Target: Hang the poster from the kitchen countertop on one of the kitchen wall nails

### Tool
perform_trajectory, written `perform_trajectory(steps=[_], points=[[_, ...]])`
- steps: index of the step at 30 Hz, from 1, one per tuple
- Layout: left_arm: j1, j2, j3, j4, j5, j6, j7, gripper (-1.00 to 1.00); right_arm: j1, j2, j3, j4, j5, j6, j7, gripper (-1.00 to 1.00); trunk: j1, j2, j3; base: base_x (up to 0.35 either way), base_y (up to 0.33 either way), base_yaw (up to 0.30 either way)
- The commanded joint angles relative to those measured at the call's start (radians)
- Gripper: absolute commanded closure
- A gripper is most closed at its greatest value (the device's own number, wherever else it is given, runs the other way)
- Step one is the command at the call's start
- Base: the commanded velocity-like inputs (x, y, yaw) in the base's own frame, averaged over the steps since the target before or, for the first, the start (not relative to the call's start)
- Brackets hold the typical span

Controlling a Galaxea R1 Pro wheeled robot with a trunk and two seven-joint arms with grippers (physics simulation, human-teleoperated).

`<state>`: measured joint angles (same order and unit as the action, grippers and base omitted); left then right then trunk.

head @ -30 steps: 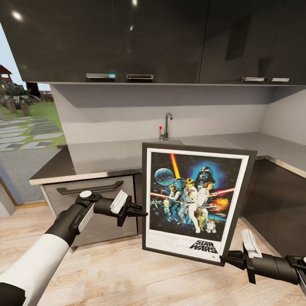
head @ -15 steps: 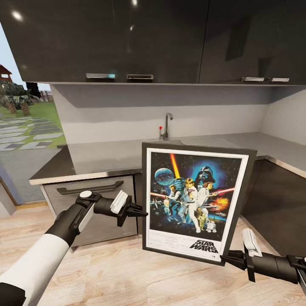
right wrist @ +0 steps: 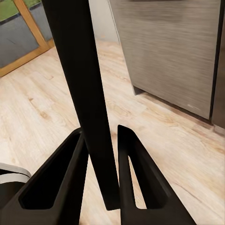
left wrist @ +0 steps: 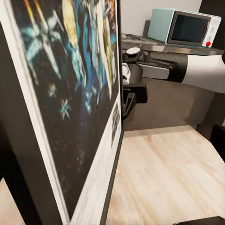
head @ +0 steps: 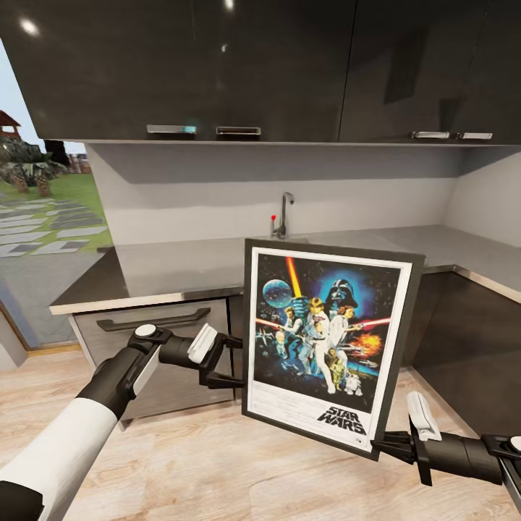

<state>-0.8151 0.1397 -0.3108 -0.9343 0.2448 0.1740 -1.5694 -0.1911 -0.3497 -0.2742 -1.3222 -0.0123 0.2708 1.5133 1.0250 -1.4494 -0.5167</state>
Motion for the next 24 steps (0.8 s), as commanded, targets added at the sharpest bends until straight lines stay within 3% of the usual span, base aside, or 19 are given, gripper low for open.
perform_trajectory(steps=[1, 7, 14, 15, 21, 24], points=[[-0.001, 0.001, -0.004, 0.0, 0.005, 0.01, -0.001, -1.0, -0.001, 0.0, 0.0, 0.0, -0.002, 0.013, 0.005, 1.0, 0.0, -0.001, -0.001, 0.0, 0.0, 0.0], [-0.001, 0.009, -0.004, 0.0, 0.005, 0.009, -0.001, -1.0, -0.001, 0.0, 0.0, 0.0, -0.002, 0.013, 0.005, 1.0, 0.0, -0.001, -0.001, 0.0, 0.0, 0.0], [0.005, 0.072, -0.004, -0.001, 0.006, 0.005, -0.001, -1.0, -0.001, 0.0, 0.0, 0.0, -0.002, 0.013, 0.005, 1.0, 0.0, -0.001, -0.001, 0.0, 0.0, 0.0], [0.012, 0.092, -0.004, -0.001, 0.006, 0.004, -0.001, -1.0, -0.001, 0.0, 0.0, 0.0, -0.002, 0.013, 0.005, 1.0, 0.0, -0.001, -0.001, 0.0, 0.0, 0.0], [0.05, 0.153, -0.004, -0.02, 0.008, 0.001, -0.001, -1.0, -0.001, 0.0, 0.0, 0.0, -0.002, 0.013, 0.005, 1.0, 0.0, -0.001, -0.001, 0.0, 0.0, 0.0], [0.075, 0.17, -0.003, -0.03, 0.014, 0.0, -0.001, -1.0, -0.001, -0.001, -0.001, -0.001, -0.002, 0.014, 0.006, 1.0, 0.0, -0.001, -0.001, 0.0, 0.0, 0.0]])
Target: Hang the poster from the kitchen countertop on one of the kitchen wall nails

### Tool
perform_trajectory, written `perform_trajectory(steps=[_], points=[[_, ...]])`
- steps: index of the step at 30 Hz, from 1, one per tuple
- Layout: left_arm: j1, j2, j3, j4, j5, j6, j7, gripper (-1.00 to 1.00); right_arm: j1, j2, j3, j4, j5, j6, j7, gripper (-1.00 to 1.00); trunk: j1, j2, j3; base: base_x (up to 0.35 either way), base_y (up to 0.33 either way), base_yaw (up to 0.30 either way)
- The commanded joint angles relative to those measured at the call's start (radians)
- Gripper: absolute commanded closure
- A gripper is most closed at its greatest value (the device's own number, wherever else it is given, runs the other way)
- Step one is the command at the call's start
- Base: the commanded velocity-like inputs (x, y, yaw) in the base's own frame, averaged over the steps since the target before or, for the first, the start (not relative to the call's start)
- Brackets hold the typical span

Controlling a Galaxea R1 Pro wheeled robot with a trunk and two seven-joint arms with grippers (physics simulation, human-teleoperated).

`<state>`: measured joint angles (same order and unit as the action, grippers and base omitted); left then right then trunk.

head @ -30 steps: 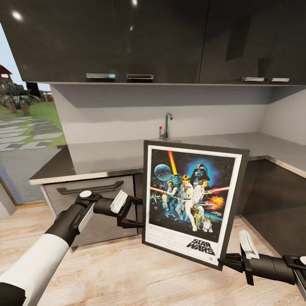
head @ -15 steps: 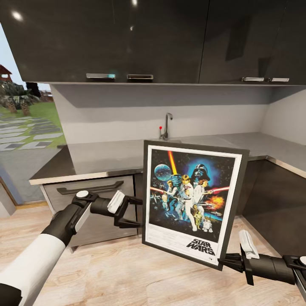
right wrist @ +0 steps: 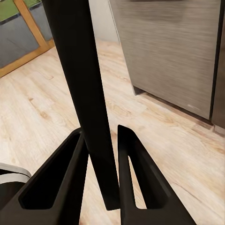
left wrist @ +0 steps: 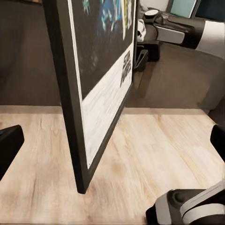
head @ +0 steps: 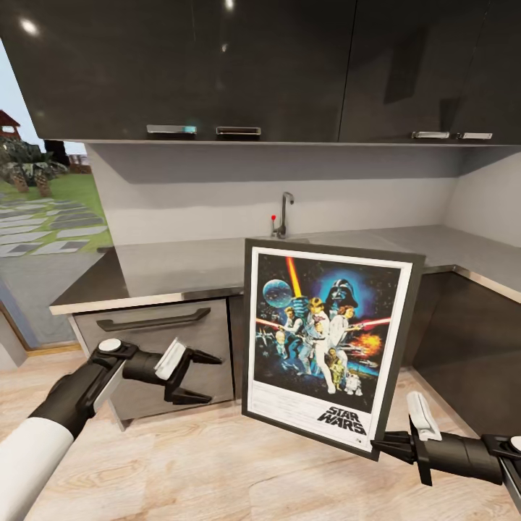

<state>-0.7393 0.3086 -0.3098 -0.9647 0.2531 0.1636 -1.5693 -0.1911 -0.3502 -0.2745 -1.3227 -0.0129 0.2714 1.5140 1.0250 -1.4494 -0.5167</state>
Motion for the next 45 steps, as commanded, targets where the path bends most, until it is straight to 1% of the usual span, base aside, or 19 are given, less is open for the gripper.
perform_trajectory(steps=[1, 2, 3, 7, 9, 11, 12, 14, 16, 17, 18, 19, 20, 22, 23, 25, 28, 38, 45], points=[[0.008, 0.006, -0.004, -0.002, 0.01, 0.01, -0.001, -1.0, -0.001, 0.0, -0.001, 0.0, -0.002, 0.013, 0.006, 1.0, 0.0, -0.001, -0.001, 0.0, 0.0, 0.0], [0.029, 0.014, -0.004, -0.004, 0.025, 0.003, -0.001, -1.0, -0.001, -0.001, -0.001, -0.001, -0.002, 0.013, 0.006, 1.0, 0.0, -0.001, -0.001, 0.0, 0.0, 0.0], [0.089, 0.023, -0.003, 0.003, 0.057, -0.045, -0.001, -1.0, -0.001, -0.001, -0.004, -0.003, -0.002, 0.015, 0.005, 1.0, 0.0, -0.001, -0.001, 0.0, 0.0, 0.0], [0.171, 0.029, 0.005, 0.06, 0.105, -0.128, -0.001, -1.0, -0.001, -0.001, -0.007, -0.006, -0.002, 0.019, 0.004, 1.0, 0.0, -0.001, -0.001, 0.0, 0.0, 0.0], [0.207, 0.033, 0.017, 0.14, 0.142, -0.18, -0.001, -1.0, -0.001, -0.001, -0.009, -0.007, -0.002, 0.02, 0.004, 1.0, 0.0, -0.001, -0.001, 0.0, 0.0, 0.0], [0.235, 0.033, 0.029, 0.357, 0.207, -0.308, -0.001, -1.0, -0.001, -0.001, -0.01, -0.01, -0.002, 0.021, 0.003, 1.0, 0.0, -0.001, -0.001, 0.0, 0.0, 0.0], [0.238, 0.032, 0.03, 0.407, 0.222, -0.335, -0.001, -1.0, -0.001, -0.001, -0.01, -0.01, -0.002, 0.021, 0.003, 1.0, 0.0, -0.001, -0.001, 0.0, 0.0, 0.0], [0.244, 0.03, 0.033, 0.592, 0.304, -0.435, -0.001, -1.0, -0.001, -0.001, -0.009, -0.011, -0.002, 0.021, 0.003, 1.0, 0.0, -0.001, -0.001, 0.0, 0.0, 0.0], [0.247, 0.03, 0.035, 0.754, 0.404, -0.518, -0.001, -1.0, -0.001, -0.001, -0.008, -0.012, -0.002, 0.021, 0.003, 1.0, 0.0, -0.001, -0.001, 0.0, 0.0, 0.0], [0.247, 0.029, 0.035, 0.793, 0.429, -0.535, -0.001, -1.0, -0.001, -0.001, -0.007, -0.013, -0.002, 0.021, 0.003, 1.0, 0.0, -0.001, -0.001, 0.0, 0.0, 0.0], [0.249, 0.029, 0.035, 0.847, 0.474, -0.566, -0.001, -1.0, -0.001, -0.001, -0.008, -0.013, -0.002, 0.02, 0.003, 1.0, 0.0, -0.001, -0.001, 0.0, 0.0, 0.0], [0.253, 0.028, 0.035, 0.866, 0.494, -0.581, -0.001, -1.0, -0.001, -0.001, -0.008, -0.013, -0.002, 0.02, 0.002, 1.0, 0.0, -0.001, -0.001, 0.0, 0.0, 0.0], [0.294, 0.018, 0.035, 0.902, 0.537, -0.616, -0.001, -1.0, -0.001, 0.0, -0.008, -0.013, -0.002, 0.019, 0.001, 1.0, 0.0, -0.001, -0.001, 0.0, 0.0, 0.0], [0.344, -0.002, 0.036, 0.925, 0.569, -0.643, -0.001, -1.0, -0.001, 0.0, -0.008, -0.013, -0.001, 0.019, 0.0, 1.0, 0.0, -0.001, -0.001, 0.0, 0.0, 0.0], [0.378, -0.015, 0.039, 0.938, 0.622, -0.659, 0.129, -1.0, -0.001, 0.004, -0.008, -0.013, -0.001, 0.02, -0.003, 1.0, 0.0, -0.001, -0.001, 0.0, 0.0, 0.0], [0.38, -0.015, 0.039, 0.938, 0.626, -0.66, 0.139, -1.0, -0.001, 0.004, -0.008, -0.013, -0.001, 0.02, -0.003, 1.0, 0.0, -0.001, -0.001, 0.0, 0.0, 0.0], [0.402, -0.012, 0.041, 0.94, 0.637, -0.659, 0.168, -1.0, -0.001, 0.006, -0.007, -0.012, -0.001, 0.02, -0.003, 1.0, -0.012, 0.02, 0.008, 0.0, 0.0, 0.0], [0.414, 0.01, 0.043, 0.94, 0.641, -0.652, 0.179, -1.0, -0.001, 0.007, -0.006, -0.012, -0.001, 0.022, -0.003, 1.0, -0.05, 0.09, 0.03, 0.0, 0.0, 0.0], [0.415, 0.012, 0.042, 0.937, 0.642, -0.651, 0.194, -1.0, -0.001, 0.007, -0.005, -0.012, -0.002, 0.022, -0.003, 1.0, -0.077, 0.139, 0.041, 0.0, 0.0, 0.0]])
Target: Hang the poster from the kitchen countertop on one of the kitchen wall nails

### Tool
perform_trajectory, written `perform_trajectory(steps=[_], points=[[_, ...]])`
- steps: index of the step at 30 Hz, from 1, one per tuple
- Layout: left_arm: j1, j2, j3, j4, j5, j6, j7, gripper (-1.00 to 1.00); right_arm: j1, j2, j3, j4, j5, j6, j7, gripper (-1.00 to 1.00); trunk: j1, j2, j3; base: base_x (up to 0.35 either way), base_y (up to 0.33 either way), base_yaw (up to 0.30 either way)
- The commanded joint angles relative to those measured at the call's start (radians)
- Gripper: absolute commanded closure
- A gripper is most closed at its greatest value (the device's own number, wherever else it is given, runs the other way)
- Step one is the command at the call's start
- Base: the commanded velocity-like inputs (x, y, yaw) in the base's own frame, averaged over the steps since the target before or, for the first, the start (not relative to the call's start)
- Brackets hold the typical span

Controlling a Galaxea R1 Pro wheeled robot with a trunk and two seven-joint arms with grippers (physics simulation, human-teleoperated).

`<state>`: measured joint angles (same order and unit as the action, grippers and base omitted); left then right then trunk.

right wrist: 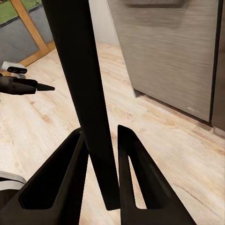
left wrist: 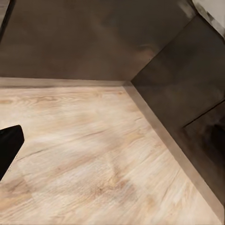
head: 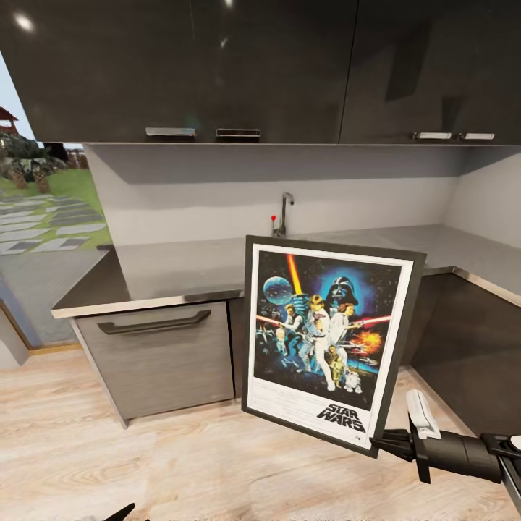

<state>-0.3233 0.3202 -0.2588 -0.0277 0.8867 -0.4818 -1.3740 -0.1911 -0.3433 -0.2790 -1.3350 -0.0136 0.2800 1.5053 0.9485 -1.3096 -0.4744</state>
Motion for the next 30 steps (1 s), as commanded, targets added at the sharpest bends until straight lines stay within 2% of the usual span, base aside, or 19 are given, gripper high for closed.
perform_trajectory(steps=[1, 4, 5, 7, 8, 10, 11, 14, 16, 20, 22, 30], points=[[0.0, -0.002, -0.012, -0.004, 0.01, -0.005, 0.033, -1.0, -0.001, 0.003, 0.0, -0.001, -0.002, 0.013, 0.005, 1.0, -0.004, 0.007, 0.001, 0.0, 0.0, 0.0], [0.0, -0.012, -0.018, -0.01, 0.01, 0.006, 0.1, -1.0, -0.001, 0.01, 0.0, -0.001, -0.001, 0.013, 0.004, 1.0, -0.015, 0.028, 0.005, 0.0, 0.0, 0.0], [-0.001, -0.017, -0.019, -0.021, 0.01, 0.035, 0.146, -1.0, -0.001, 0.012, 0.0, -0.001, -0.001, 0.013, 0.004, 1.0, -0.019, 0.035, 0.007, 0.0, 0.0, 0.0], [-0.001, -0.019, -0.02, -0.046, 0.009, 0.076, 0.195, -1.0, -0.001, 0.013, 0.0, -0.001, 0.0, 0.013, 0.004, 1.0, -0.027, 0.049, 0.01, 0.0, 0.0, 0.0], [-0.001, -0.02, -0.02, -0.087, 0.009, 0.121, 0.254, -1.0, -0.001, 0.014, 0.0, -0.001, 0.0, 0.013, 0.004, 1.0, -0.031, 0.056, 0.011, 0.0, 0.0, 0.0], [-0.001, -0.02, -0.019, -0.138, 0.008, 0.167, 0.325, -1.0, -0.001, 0.015, 0.0, -0.001, 0.0, 0.014, 0.004, 1.0, -0.038, 0.07, 0.014, 0.0, 0.0, 0.0], [-0.001, -0.019, -0.017, -0.194, 0.008, 0.21, 0.394, -1.0, -0.001, 0.015, 0.0, -0.001, 0.0, 0.014, 0.004, 1.0, -0.042, 0.077, 0.016, 0.0, 0.0, 0.0], [-0.001, -0.018, -0.01, -0.294, 0.008, 0.291, 0.486, -1.0, -0.001, 0.015, -0.001, -0.001, 0.0, 0.015, 0.004, 1.0, -0.054, 0.098, 0.02, 0.0, 0.0, 0.0], [-0.001, -0.011, -0.004, -0.333, 0.008, 0.333, 0.518, -1.0, -0.001, 0.015, -0.001, -0.001, 0.0, 0.016, 0.004, 1.0, -0.061, 0.112, 0.023, 0.0, 0.0, 0.0], [-0.001, 0.009, 0.005, -0.364, 0.008, 0.367, 0.542, -1.0, -0.001, 0.016, 0.0, -0.001, 0.0, 0.016, 0.004, 1.0, -0.069, 0.126, 0.023, 0.0, 0.0, 0.0], [-0.001, 0.021, 0.006, -0.356, 0.007, 0.37, 0.537, -1.0, -0.001, 0.016, -0.001, -0.001, 0.0, 0.016, 0.004, 1.0, -0.069, 0.126, 0.02, 0.0, 0.0, 0.0], [-0.001, 0.029, 0.007, -0.356, 0.007, 0.375, 0.512, -1.0, -0.001, 0.017, -0.001, -0.001, 0.0, 0.016, 0.004, 1.0, -0.069, 0.126, 0.007, 0.0, 0.0, 0.0]])
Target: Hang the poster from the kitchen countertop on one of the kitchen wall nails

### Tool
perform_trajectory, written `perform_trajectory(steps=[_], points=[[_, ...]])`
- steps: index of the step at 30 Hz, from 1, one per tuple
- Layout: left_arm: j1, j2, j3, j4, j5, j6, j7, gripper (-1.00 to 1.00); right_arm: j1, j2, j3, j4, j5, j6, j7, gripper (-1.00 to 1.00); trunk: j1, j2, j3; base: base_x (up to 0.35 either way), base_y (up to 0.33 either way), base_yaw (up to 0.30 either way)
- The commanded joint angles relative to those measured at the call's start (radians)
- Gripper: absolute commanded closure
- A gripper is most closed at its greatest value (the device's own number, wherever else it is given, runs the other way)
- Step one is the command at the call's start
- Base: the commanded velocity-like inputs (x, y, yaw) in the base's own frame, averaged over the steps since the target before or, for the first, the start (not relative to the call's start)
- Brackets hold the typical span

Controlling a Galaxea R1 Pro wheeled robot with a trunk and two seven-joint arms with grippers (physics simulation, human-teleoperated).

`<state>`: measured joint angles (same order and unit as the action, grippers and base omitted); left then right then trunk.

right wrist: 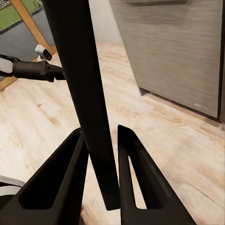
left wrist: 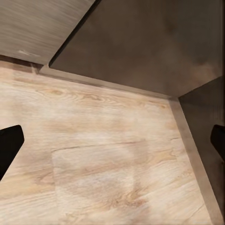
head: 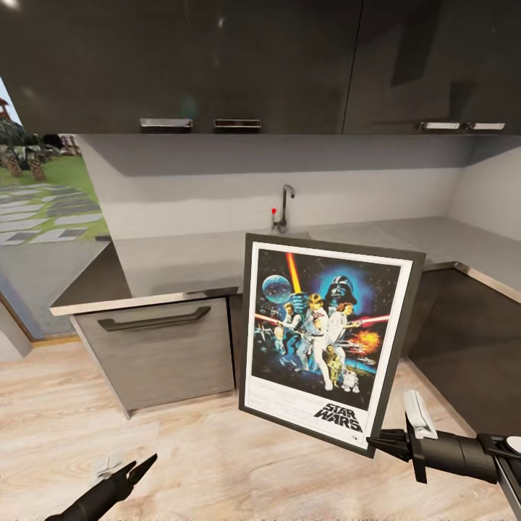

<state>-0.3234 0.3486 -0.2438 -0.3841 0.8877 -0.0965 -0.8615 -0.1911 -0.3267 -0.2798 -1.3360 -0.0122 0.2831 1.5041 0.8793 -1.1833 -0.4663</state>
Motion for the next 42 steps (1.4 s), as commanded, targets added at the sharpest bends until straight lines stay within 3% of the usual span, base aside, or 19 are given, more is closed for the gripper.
perform_trajectory(steps=[1, 12, 18, 42], points=[[-0.001, 0.001, -0.008, 0.0, 0.006, -0.009, -0.003, -1.0, -0.001, 0.0, -0.001, 0.0, -0.002, 0.013, 0.005, 1.0, -0.004, 0.006, 0.0, 0.0, 0.0, 0.0], [-0.001, 0.005, -0.009, 0.0, 0.004, 0.014, -0.016, -1.0, -0.001, 0.0, -0.001, 0.0, -0.003, 0.013, 0.005, 1.0, -0.046, 0.083, 0.017, 0.0, 0.0, 0.0], [-0.001, 0.02, -0.008, 0.011, 0.007, 0.011, -0.016, -1.0, -0.001, 0.0, -0.001, 0.0, -0.003, 0.013, 0.005, 1.0, -0.058, 0.104, 0.017, 0.0, 0.0, 0.0], [-0.001, 0.021, -0.009, 0.012, 0.005, 0.011, -0.015, -1.0, -0.001, 0.0, -0.001, 0.0, -0.003, 0.013, 0.005, 1.0, -0.15, 0.272, 0.053, 0.0, 0.0, 0.0]])
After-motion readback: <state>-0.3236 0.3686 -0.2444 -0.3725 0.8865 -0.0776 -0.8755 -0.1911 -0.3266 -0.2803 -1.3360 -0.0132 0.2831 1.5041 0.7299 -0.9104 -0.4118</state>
